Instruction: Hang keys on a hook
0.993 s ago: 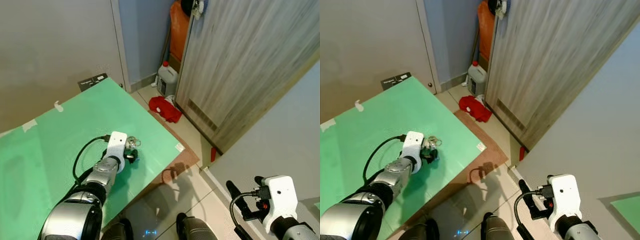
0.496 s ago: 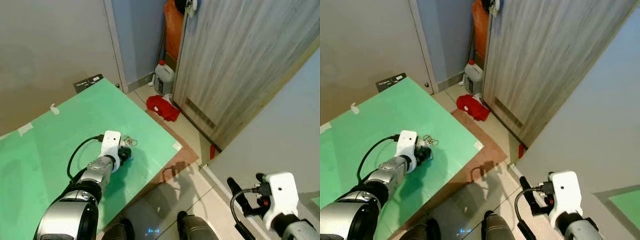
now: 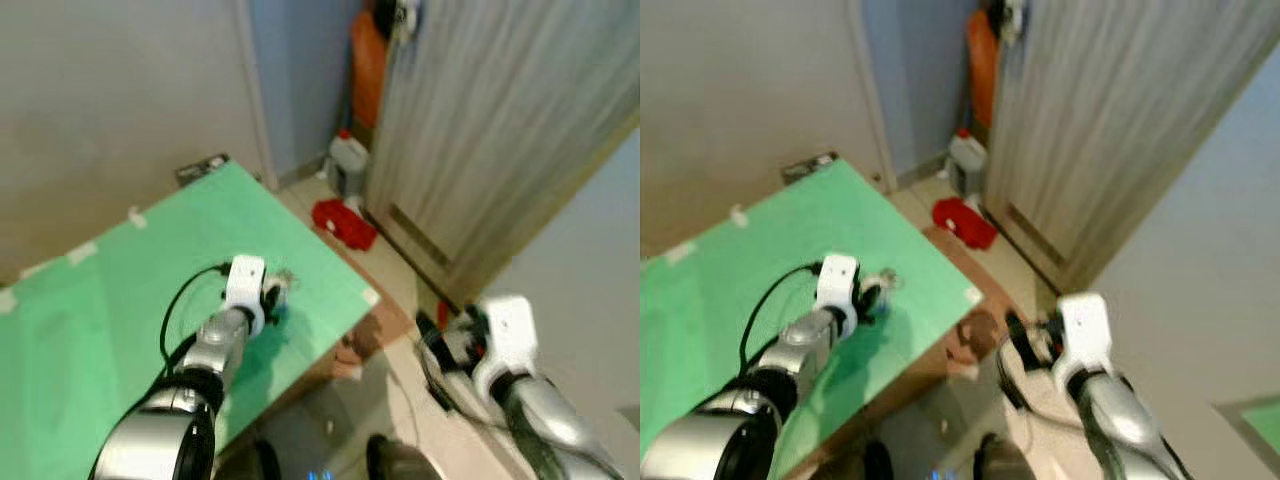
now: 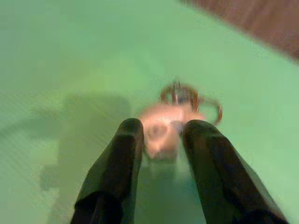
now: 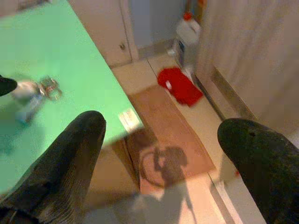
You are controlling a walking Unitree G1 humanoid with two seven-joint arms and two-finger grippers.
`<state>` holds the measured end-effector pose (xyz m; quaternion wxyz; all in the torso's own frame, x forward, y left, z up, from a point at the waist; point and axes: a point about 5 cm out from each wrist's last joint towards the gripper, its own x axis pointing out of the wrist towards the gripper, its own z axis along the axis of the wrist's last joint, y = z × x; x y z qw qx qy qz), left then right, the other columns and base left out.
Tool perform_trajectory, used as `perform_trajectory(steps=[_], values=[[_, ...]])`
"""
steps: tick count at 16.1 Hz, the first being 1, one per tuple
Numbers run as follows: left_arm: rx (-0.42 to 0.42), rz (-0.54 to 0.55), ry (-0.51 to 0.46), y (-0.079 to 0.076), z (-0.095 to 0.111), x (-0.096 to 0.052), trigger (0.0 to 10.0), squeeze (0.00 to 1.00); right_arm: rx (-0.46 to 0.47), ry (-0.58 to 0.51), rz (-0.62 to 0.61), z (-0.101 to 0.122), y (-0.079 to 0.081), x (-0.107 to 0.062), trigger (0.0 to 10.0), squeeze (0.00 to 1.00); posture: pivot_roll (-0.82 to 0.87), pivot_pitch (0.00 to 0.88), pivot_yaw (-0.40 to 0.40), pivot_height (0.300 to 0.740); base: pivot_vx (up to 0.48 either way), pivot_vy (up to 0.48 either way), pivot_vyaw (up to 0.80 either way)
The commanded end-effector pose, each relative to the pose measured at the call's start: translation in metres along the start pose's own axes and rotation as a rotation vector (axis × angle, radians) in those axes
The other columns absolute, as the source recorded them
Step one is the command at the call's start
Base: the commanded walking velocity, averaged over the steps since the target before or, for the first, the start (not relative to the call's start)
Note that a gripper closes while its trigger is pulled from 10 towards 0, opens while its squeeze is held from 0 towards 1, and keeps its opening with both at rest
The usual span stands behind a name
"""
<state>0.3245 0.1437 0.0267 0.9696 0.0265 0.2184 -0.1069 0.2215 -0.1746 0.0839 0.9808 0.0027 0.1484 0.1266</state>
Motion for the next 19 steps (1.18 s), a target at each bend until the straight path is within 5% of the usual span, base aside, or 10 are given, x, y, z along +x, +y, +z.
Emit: perform_trajectory(steps=[1,6,8,9,10,15,19], values=[[0.006,-0.012,-0.039,0.000,0.002,-0.001,0.0,0.00,-0.001,-0.009,0.018,-0.001,0.004,0.012,10.0,0.00,-0.15,0.011,0.045,0.740,0.000,0.000,0.00],[0.072,-0.003,-0.201,0.012,0.029,-0.007,0.0,0.00,0.013,-0.076,0.073,0.011,0.017,0.054,10.0,0.00,-0.04,0.000,0.035,0.740,0.000,0.000,0.00],[0.167,-0.006,-0.217,0.018,0.037,-0.008,0.0,0.00,0.020,-0.095,0.096,0.014,0.022,0.066,10.0,0.00,-0.01,0.000,0.024,0.740,0.000,0.000,0.00],[0.233,0.020,-0.203,0.024,0.039,-0.007,4.5,0.00,0.021,-0.104,0.107,0.016,0.024,0.070,10.0,0.00,0.00,0.000,0.016,0.740,0.000,0.000,0.00],[0.277,0.041,-0.201,0.030,0.045,-0.007,10.0,0.00,0.015,-0.111,0.112,0.016,0.025,0.074,10.0,0.00,0.00,0.000,0.018,0.740,0.000,0.000,0.00],[0.173,0.078,-0.275,0.024,0.053,-0.008,10.0,0.00,-0.007,-0.130,0.121,0.017,0.023,0.082,10.0,0.00,-0.01,0.000,0.032,0.740,0.137,-0.133,0.13],[0.172,0.093,-0.268,0.017,0.050,-0.007,10.0,0.00,-0.006,-0.122,0.136,0.013,0.025,0.084,10.0,0.00,0.00,0.000,0.029,0.740,0.363,-0.308,0.66]])
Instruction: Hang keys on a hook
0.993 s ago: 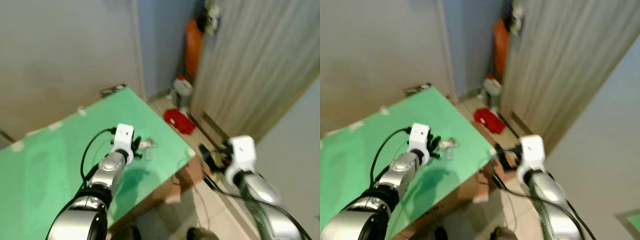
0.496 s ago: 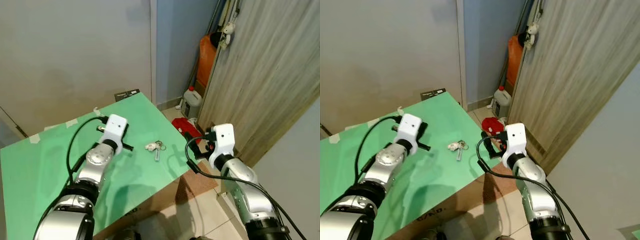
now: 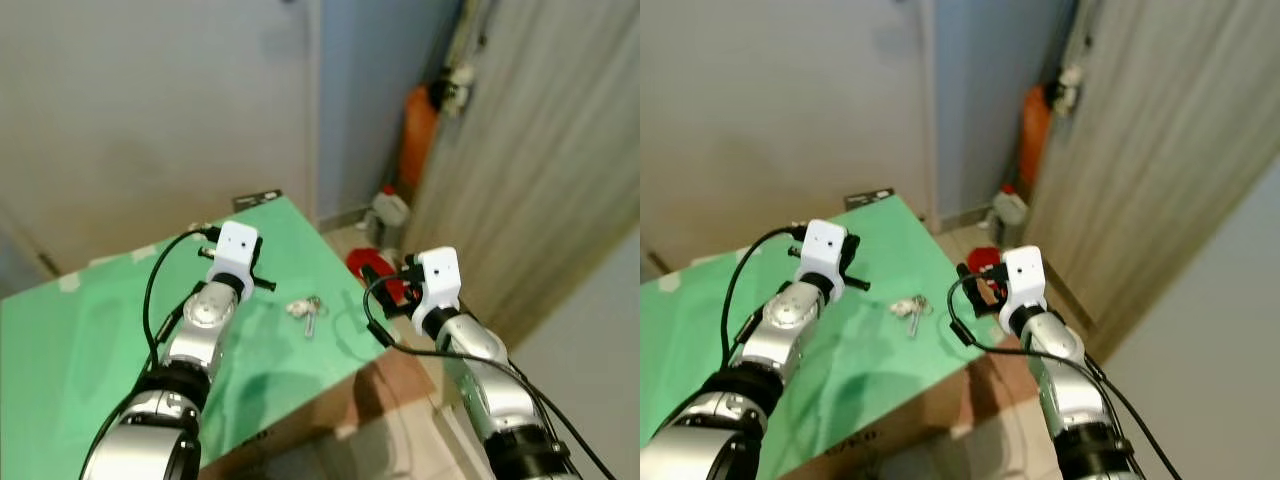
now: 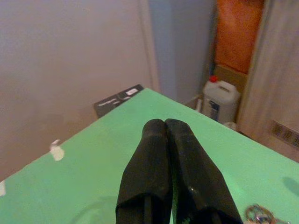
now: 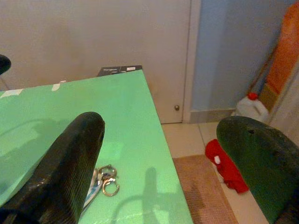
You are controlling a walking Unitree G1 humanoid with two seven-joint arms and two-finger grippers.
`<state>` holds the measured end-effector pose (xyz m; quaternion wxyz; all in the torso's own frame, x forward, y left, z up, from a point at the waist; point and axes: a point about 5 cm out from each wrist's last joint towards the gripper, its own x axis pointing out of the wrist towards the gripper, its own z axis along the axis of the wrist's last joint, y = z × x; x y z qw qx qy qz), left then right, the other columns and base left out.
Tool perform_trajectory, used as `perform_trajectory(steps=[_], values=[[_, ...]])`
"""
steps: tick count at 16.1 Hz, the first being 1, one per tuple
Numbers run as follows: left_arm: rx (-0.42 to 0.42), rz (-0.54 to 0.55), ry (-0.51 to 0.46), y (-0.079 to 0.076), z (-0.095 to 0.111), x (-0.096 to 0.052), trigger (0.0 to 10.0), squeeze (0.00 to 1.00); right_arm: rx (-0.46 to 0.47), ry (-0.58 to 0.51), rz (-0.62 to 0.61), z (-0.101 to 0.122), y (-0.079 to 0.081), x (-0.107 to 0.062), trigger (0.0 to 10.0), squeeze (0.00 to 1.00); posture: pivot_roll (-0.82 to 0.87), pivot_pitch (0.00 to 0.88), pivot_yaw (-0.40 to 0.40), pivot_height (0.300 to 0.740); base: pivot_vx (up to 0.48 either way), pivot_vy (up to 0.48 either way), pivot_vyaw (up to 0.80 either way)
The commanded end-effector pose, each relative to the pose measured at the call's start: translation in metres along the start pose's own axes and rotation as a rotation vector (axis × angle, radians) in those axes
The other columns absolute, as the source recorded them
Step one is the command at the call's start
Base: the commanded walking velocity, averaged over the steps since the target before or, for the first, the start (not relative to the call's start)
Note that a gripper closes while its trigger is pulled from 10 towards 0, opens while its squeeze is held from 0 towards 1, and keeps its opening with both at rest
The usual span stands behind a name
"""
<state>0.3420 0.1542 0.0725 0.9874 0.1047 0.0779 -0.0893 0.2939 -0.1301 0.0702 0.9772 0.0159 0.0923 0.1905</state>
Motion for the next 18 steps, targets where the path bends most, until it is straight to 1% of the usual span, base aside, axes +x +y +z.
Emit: perform_trajectory(steps=[1,2,3,4,5,6,7,8,9,12,15,16,17,18], values=[[0.011,0.019,0.000,0.003,0.001,0.000,10.0,0.00,0.004,-0.010,0.005,0.003,0.000,0.003,10.0,0.00,0.00,0.000,0.026,0.740,0.450,0.000,0.64],[0.014,0.012,0.003,0.002,0.001,-0.001,10.0,0.00,0.012,-0.002,-0.003,0.001,0.000,0.002,10.0,0.00,0.00,0.000,0.022,0.740,0.454,0.000,0.00],[-0.001,0.025,0.014,0.005,-0.002,-0.002,10.0,0.00,0.003,0.016,0.002,-0.002,0.000,0.002,10.0,0.00,0.00,0.000,0.017,0.740,0.000,0.000,0.00],[0.013,0.048,0.028,0.009,-0.004,-0.002,10.0,0.00,0.002,0.012,0.007,-0.002,0.000,0.002,10.0,0.00,0.00,0.000,0.016,0.740,0.000,0.000,0.00],[0.015,0.051,0.035,0.010,-0.005,-0.002,10.0,0.00,0.003,0.010,0.008,-0.002,0.000,0.002,10.0,0.00,0.00,0.000,0.015,0.740,0.000,0.000,0.00],[0.035,0.052,0.060,0.013,-0.006,0.000,10.0,0.00,0.003,0.007,0.011,-0.002,0.001,0.002,10.0,0.00,0.00,0.000,0.015,0.740,0.000,0.000,0.00],[0.044,0.054,0.073,0.016,-0.005,0.001,10.0,0.00,0.003,0.006,0.013,-0.002,0.001,0.002,10.0,0.00,0.00,0.000,0.017,0.740,0.000,0.000,0.00],[0.049,0.056,0.066,0.019,0.000,0.004,10.0,0.00,0.005,0.004,0.010,-0.002,0.001,0.003,10.0,0.00,-0.01,0.000,0.024,0.740,0.000,0.000,0.00],[0.045,0.048,0.068,0.018,0.002,0.006,10.0,0.00,0.006,0.002,0.007,-0.002,0.001,0.002,10.0,0.00,-0.02,0.000,0.029,0.740,0.000,0.000,0.00],[-0.007,0.050,0.081,0.016,0.003,0.009,10.0,0.00,0.009,0.003,-0.010,-0.004,-0.002,-0.004,10.0,0.00,-0.04,0.000,0.041,0.740,0.299,-0.374,0.00],[0.006,0.036,0.118,0.011,-0.003,0.009,10.0,0.00,0.011,0.012,-0.021,-0.008,-0.004,-0.014,10.0,0.00,-0.07,0.000,0.038,0.740,0.330,-0.344,0.00],[0.001,0.025,0.135,0.009,-0.005,0.009,10.0,0.00,0.009,0.021,-0.016,-0.009,-0.004,-0.018,10.0,0.00,-0.08,0.000,0.032,0.740,0.000,0.000,0.00],[0.035,0.020,0.152,0.008,-0.009,0.008,10.0,0.00,0.023,0.028,0.013,-0.010,-0.003,-0.023,10.0,0.00,-0.09,0.000,0.028,0.740,0.000,0.000,0.00],[0.021,0.027,0.155,0.008,-0.012,0.007,10.0,0.97,0.018,0.031,0.020,-0.010,-0.004,-0.028,10.0,0.00,-0.10,0.000,0.025,0.740,0.000,0.000,0.00]])
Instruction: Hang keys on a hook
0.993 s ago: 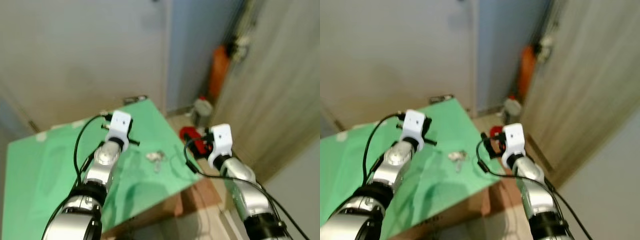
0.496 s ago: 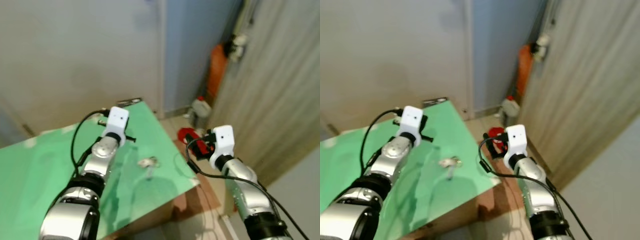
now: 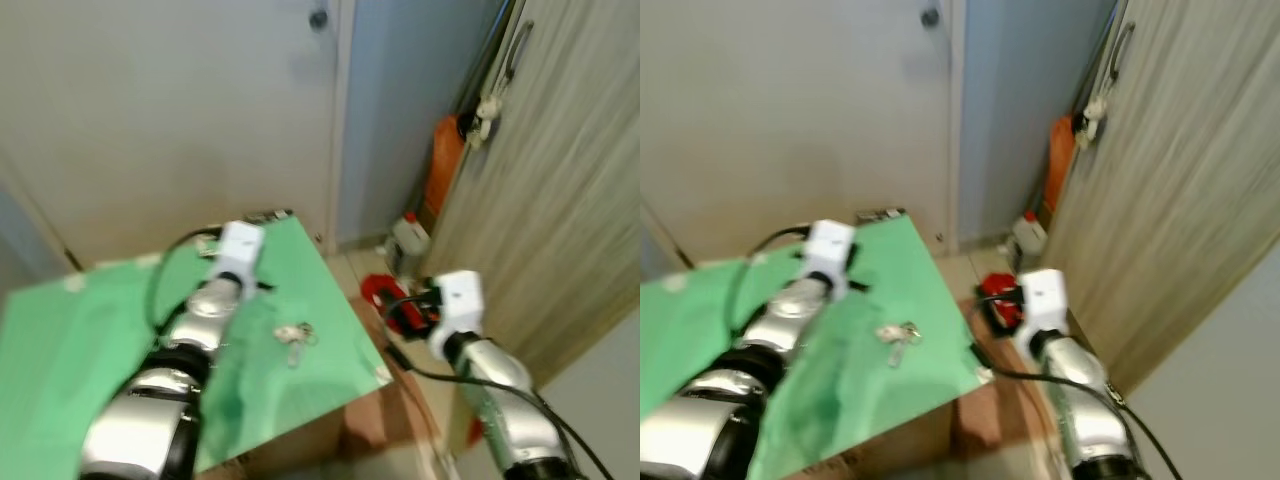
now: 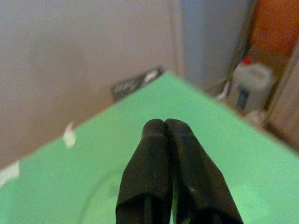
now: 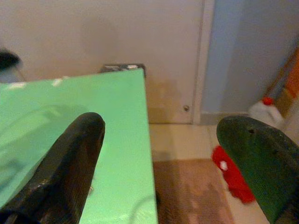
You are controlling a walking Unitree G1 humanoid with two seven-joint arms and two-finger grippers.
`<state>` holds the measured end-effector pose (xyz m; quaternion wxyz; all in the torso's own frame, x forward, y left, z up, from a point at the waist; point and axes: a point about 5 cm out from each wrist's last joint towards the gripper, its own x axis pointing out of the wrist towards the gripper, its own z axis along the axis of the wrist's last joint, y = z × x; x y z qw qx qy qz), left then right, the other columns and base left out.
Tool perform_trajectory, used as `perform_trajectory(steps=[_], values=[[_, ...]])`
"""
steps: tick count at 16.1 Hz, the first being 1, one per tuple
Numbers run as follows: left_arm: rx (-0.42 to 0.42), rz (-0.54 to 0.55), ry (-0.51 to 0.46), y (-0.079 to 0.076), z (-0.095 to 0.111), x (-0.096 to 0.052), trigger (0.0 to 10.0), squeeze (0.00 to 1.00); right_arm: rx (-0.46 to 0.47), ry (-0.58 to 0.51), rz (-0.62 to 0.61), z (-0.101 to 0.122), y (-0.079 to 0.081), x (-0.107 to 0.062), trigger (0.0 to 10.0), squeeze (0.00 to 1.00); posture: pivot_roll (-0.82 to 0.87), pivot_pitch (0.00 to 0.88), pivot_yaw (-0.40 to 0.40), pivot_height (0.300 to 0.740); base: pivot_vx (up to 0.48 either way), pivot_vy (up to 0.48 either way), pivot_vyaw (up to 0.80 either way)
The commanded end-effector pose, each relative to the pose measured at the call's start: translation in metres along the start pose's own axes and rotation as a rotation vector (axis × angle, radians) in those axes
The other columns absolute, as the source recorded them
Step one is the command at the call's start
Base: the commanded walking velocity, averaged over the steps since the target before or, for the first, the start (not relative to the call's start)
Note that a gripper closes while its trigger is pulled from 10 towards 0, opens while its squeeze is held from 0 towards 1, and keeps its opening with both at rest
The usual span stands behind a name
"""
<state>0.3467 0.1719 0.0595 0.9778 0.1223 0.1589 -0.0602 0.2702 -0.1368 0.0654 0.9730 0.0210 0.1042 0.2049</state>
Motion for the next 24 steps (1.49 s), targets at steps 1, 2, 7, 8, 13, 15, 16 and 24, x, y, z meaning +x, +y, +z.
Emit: perform_trajectory(steps=[1,2,7,8,13,15,16,24], values=[[-0.020,-0.009,0.016,-0.006,-0.002,0.001,10.0,1.00,-0.005,0.017,-0.026,-0.002,-0.009,-0.010,10.0,0.00,-0.11,0.000,0.019,0.740,0.000,0.000,0.00],[-0.037,-0.007,0.041,-0.007,-0.006,0.000,10.0,1.00,-0.017,0.030,-0.040,-0.003,-0.013,-0.015,10.0,0.00,-0.13,0.000,0.015,0.740,0.000,0.000,0.00],[-0.061,-0.026,0.077,-0.016,-0.013,-0.001,10.0,1.00,-0.034,0.051,-0.067,0.001,-0.021,-0.029,10.0,0.00,-0.18,0.016,0.011,0.740,0.000,0.000,0.00],[-0.057,-0.022,0.096,-0.016,-0.018,-0.002,10.0,1.00,-0.036,0.059,-0.070,0.000,-0.022,-0.033,10.0,0.00,-0.18,0.016,0.013,0.740,0.000,0.000,0.00],[-0.069,-0.019,0.110,-0.020,-0.024,-0.004,10.0,1.00,-0.037,0.061,-0.083,0.002,-0.023,-0.034,10.0,0.00,-0.18,0.000,0.018,0.740,0.000,0.000,0.00],[-0.077,-0.018,0.112,-0.020,-0.025,-0.004,10.0,1.00,-0.038,0.061,-0.081,0.001,-0.023,-0.035,10.0,0.00,-0.18,0.000,0.018,0.740,0.000,0.000,0.00],[-0.084,-0.022,0.129,-0.020,-0.028,-0.005,10.0,1.00,-0.037,0.063,-0.080,0.002,-0.022,-0.035,10.0,0.00,-0.18,0.000,0.016,0.740,0.000,0.000,0.00],[-0.078,-0.057,0.258,-0.030,-0.055,-0.014,10.0,1.00,-0.051,0.108,-0.091,-0.001,-0.025,-0.055,10.0,0.00,-0.25,0.041,-0.002,0.740,0.000,0.000,0.00]])
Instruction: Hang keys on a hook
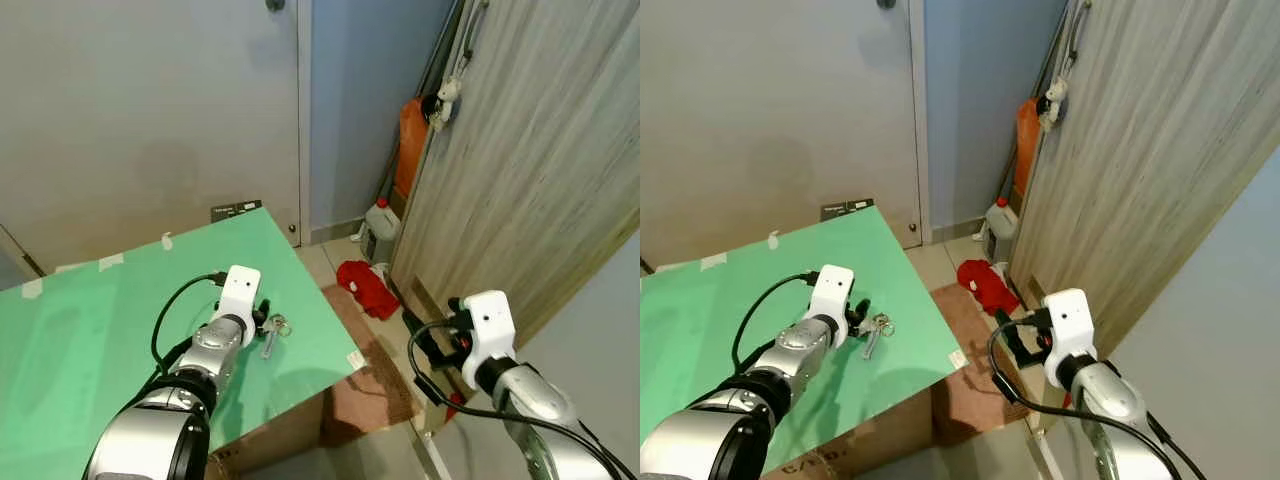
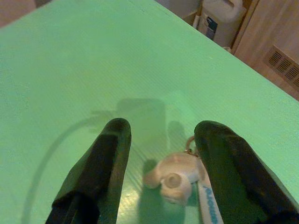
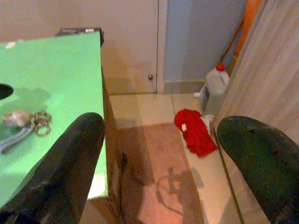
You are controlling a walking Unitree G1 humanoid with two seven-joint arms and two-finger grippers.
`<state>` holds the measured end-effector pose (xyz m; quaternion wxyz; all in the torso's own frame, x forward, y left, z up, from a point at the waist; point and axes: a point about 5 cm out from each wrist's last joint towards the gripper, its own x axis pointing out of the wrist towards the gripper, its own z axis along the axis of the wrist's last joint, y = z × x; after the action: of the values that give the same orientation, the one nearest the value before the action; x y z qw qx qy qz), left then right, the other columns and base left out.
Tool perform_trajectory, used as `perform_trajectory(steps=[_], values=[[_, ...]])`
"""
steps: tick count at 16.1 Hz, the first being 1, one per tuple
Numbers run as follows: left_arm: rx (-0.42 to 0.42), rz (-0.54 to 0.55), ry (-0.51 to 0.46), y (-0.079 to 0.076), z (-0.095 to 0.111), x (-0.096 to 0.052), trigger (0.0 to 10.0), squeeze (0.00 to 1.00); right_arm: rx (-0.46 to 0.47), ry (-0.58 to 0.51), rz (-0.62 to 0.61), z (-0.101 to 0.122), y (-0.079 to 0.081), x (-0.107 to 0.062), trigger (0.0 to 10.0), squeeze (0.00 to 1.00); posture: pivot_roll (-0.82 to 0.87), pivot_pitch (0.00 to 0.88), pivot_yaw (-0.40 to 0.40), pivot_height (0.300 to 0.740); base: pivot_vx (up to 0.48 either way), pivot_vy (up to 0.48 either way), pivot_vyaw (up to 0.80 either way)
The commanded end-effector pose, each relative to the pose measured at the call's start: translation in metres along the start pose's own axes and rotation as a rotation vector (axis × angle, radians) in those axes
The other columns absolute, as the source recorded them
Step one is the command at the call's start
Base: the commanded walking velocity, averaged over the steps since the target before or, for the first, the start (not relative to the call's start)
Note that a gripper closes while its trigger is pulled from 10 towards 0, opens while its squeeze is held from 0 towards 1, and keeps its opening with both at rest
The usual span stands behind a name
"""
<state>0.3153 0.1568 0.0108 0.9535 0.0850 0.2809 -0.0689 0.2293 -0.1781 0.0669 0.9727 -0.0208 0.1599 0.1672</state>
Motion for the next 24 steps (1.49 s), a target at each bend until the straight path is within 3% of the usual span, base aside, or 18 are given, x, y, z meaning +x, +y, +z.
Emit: perform_trajectory(steps=[1,2,3,8,15,21,22,24], values=[[0.008,0.001,0.023,-0.002,-0.006,-0.001,10.0,1.00,-0.001,-0.008,-0.012,0.005,-0.005,-0.007,10.0,0.00,-0.25,0.048,-0.004,0.740,0.000,0.000,0.00],[0.017,0.001,0.026,-0.003,-0.006,-0.001,10.0,1.00,-0.002,-0.004,-0.014,0.004,-0.006,-0.009,10.0,0.00,-0.26,0.057,-0.005,0.740,0.000,0.000,0.00],[0.032,0.004,0.032,-0.003,-0.007,-0.001,10.0,0.00,-0.004,0.003,-0.017,0.004,-0.006,-0.012,10.0,0.00,-0.27,0.066,-0.006,0.740,0.000,0.000,0.00],[0.043,0.020,0.082,0.000,-0.016,-0.002,10.0,0.00,-0.001,0.049,-0.035,-0.003,-0.005,-0.036,10.0,0.00,-0.32,0.112,-0.005,0.740,0.000,0.000,0.00],[0.058,0.039,0.139,-0.002,-0.029,-0.005,10.0,0.00,0.014,0.059,-0.035,-0.002,-0.002,-0.036,10.0,0.00,-0.31,0.113,0.001,0.740,0.000,0.000,0.00],[0.036,-0.022,0.208,-0.007,-0.036,-0.006,10.0,0.00,0.007,0.068,-0.037,-0.002,-0.004,-0.036,10.0,0.00,-0.31,0.102,0.000,0.740,0.000,0.000,0.00],[0.033,-0.027,0.221,-0.007,-0.040,-0.007,0.0,0.00,0.006,0.067,-0.041,-0.001,-0.004,-0.036,10.0,0.00,-0.31,0.101,0.002,0.740,0.000,0.000,0.00],[0.037,-0.041,0.230,-0.008,-0.043,-0.008,0.0,0.00,0.008,0.066,-0.039,-0.001,-0.003,-0.035,10.0,0.00,-0.31,0.102,0.001,0.740,0.000,0.000,0.00]])
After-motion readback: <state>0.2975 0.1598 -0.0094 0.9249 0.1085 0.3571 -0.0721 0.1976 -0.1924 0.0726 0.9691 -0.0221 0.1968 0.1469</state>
